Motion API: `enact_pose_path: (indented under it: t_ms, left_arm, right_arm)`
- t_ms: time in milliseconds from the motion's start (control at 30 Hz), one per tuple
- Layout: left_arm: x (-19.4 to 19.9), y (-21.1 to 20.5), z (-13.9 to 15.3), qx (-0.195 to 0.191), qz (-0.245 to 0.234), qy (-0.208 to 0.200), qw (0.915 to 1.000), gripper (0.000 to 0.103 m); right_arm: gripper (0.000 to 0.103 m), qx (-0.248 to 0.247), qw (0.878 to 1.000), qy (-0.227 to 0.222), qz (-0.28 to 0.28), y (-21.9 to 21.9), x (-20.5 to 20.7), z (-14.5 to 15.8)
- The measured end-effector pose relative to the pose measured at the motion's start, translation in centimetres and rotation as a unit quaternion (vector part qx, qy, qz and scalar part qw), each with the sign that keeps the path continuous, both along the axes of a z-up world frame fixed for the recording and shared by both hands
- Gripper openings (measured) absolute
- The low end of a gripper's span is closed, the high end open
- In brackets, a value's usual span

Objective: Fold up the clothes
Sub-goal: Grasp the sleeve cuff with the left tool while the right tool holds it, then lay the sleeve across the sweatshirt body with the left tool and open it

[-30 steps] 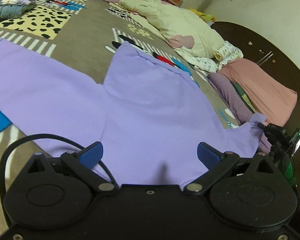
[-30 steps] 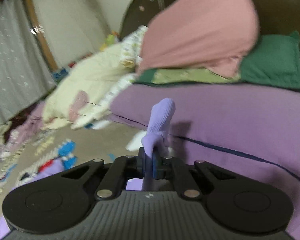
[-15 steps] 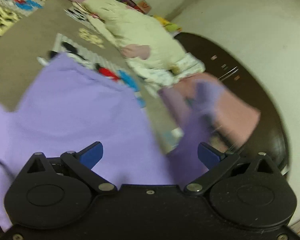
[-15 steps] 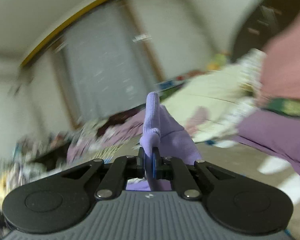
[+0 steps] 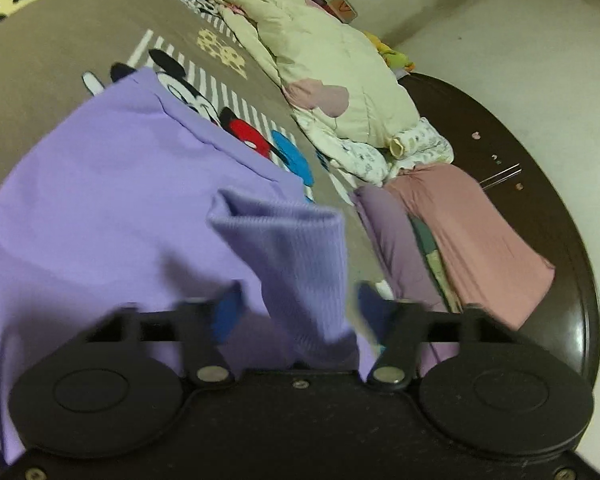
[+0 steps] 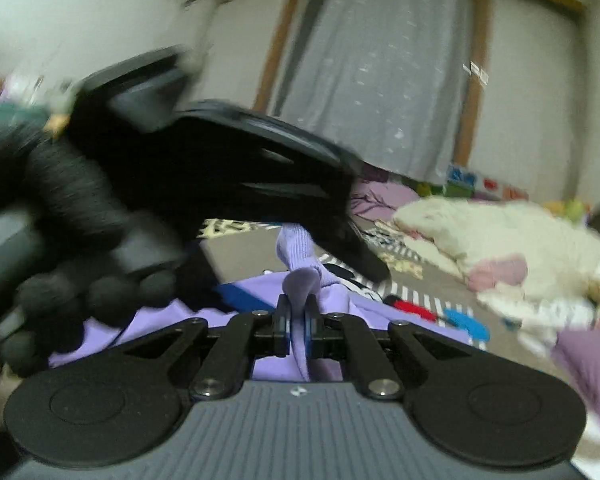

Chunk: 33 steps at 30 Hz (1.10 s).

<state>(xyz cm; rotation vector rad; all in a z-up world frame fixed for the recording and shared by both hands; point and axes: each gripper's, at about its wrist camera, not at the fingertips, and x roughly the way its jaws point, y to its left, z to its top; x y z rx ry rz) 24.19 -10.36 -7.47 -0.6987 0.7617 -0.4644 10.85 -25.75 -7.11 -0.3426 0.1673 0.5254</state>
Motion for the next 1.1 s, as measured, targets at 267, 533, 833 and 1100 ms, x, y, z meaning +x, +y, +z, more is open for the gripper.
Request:
enact_pose_path:
  t_ms: [267,533,833,1100]
  left_arm:
    - [-0.2,4.3,2.7,0.083,-0.018,-0.08,0.9931,0.009]
    - [-0.9,8.5,3.6,0.108,-0.029,-0.105,0.9882,0.009]
    - [-3.3,9.8,3.7,0.105,-0.052,-0.123,0.9855,0.009]
    - [-5.4,13.2,3.3,0.122,-0.026,-0.122,0.9846,0.009]
  right_arm:
    - [0.056,0.083,0.996,0.019,0.034,-1.8,-1.3,2.3]
    - [0.071,0.216,0.971,0.101,-0.027,-15.4,0.7,4.1]
    - [0.071,0.006,0.991,0.119,-0.061,-10.7,-6.2,-0.3]
    - [0.029,-0.094,0.985,0.092,-0.114,-5.2,-6.6,-2.9]
